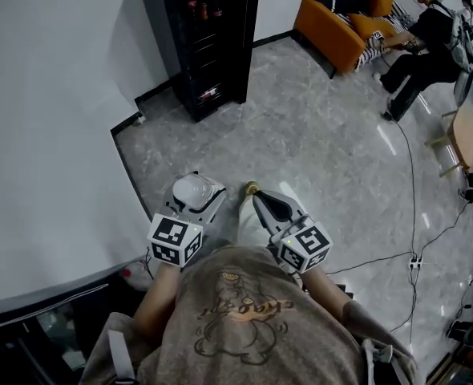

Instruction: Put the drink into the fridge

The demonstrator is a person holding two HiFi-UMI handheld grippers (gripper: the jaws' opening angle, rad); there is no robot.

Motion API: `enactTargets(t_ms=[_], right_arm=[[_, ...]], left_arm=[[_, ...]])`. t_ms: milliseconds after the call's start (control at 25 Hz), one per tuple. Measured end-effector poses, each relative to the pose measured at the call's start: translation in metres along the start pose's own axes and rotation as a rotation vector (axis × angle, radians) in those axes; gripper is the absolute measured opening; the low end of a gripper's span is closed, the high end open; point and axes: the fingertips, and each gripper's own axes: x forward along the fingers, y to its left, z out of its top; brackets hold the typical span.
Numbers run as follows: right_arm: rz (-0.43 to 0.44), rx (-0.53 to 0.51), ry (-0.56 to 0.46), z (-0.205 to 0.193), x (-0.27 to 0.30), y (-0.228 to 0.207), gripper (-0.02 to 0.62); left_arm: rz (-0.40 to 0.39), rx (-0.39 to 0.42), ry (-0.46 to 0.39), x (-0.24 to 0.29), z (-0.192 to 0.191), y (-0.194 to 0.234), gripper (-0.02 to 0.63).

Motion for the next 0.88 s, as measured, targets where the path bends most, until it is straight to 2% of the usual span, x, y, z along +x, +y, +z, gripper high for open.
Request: enactTargets(t_ms=[880], right_arm=[[0.001, 0.035, 0.027, 0.051, 0.072, -0.106, 0.026]], left_arm=[[-0.007, -0.033, 0.035, 0.107, 0.051, 0.056, 0.299]])
